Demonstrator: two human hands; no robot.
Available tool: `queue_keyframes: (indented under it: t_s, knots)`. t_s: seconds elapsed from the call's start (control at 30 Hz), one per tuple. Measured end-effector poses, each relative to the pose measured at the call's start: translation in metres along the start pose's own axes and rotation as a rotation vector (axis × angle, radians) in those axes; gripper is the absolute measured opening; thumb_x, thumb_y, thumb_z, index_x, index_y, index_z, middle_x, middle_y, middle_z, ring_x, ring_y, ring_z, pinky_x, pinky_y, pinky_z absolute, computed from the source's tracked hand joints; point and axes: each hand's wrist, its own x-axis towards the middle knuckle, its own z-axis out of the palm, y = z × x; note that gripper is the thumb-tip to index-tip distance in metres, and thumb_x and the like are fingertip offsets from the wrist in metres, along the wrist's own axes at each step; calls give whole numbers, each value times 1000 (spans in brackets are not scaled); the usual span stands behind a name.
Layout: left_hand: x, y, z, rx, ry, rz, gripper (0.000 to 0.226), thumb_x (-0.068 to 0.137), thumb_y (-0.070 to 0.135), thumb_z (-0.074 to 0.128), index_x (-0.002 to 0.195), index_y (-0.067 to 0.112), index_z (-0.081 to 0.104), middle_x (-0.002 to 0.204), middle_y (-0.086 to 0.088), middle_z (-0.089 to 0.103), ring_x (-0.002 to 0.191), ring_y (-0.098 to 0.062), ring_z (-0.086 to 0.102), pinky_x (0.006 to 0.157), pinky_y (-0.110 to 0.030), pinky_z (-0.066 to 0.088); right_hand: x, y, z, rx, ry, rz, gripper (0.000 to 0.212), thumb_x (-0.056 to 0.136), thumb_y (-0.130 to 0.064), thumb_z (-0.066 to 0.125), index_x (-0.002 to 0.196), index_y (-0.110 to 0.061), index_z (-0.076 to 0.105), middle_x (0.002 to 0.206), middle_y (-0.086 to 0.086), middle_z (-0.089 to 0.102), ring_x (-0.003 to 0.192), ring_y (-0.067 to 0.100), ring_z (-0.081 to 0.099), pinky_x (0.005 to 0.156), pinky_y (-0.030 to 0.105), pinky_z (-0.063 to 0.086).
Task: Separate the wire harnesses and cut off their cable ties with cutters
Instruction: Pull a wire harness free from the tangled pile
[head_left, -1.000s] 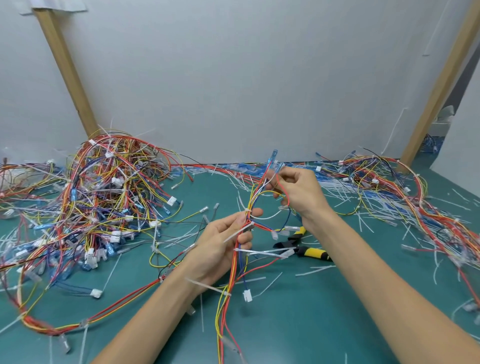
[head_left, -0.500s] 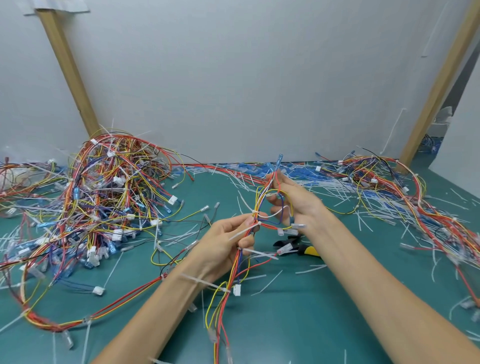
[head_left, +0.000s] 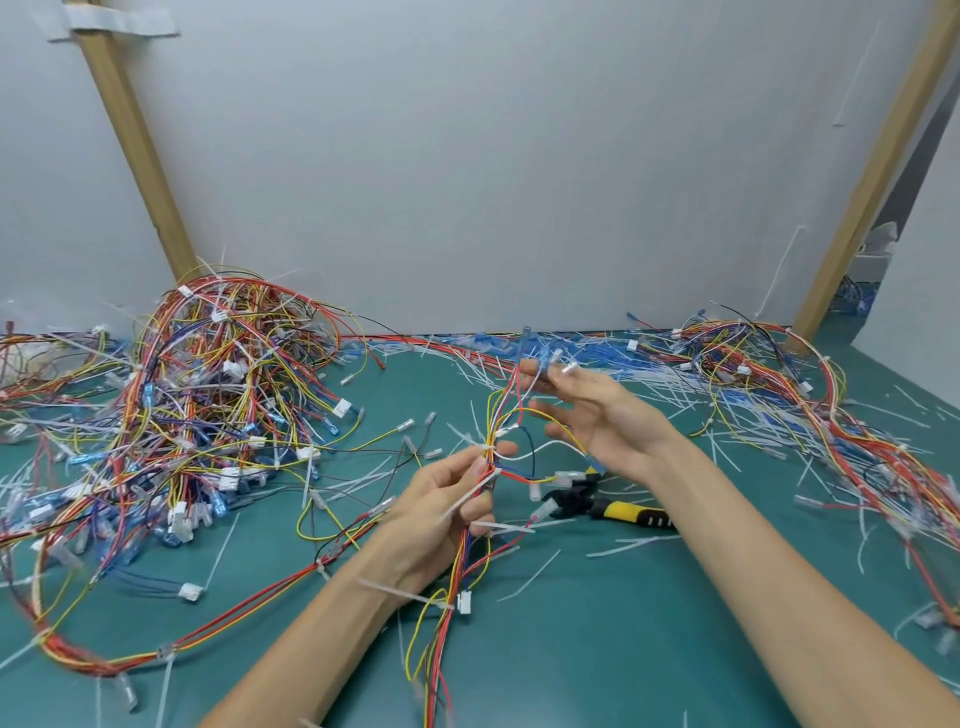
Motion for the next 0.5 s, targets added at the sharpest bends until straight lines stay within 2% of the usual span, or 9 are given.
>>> queue_keyframes:
  t_s: [0.07,0.2,0.37,0.5]
  knots:
    - [2,0,0,14,-7,-11,33,92,13,50,118,-4,61,55,5,32,42,-3,32,42,-16,36,-2,-1,-4,9,29,-19,25,88,-20,64,107,-12,77,105,1,73,80,10,70,61,17,56]
    - [1,-1,-2,39,-19,-21,34,91,15,51,118,-4,61,53,4,34,43,-4,33,43,-17,36,-2,-3,-5,-90,126,-123,24,82,-19,69,100,-3,68,85,5,67,69,10,69,58,17,56]
    - [0,0,-2,63,-27,-24,36,92,17,52,121,0,62,55,7,36,45,-4,34,45,-16,37,-2,-5,-1,-218,212,-233,11,86,-16,74,87,-7,70,79,8,71,70,16,73,55,19,55]
    - [0,0,-3,115,-46,-22,33,93,19,52,118,1,62,56,9,41,45,-3,36,45,-16,39,-2,-6,4,-295,294,-267,20,82,-24,74,90,-6,70,73,4,73,63,15,71,47,18,50]
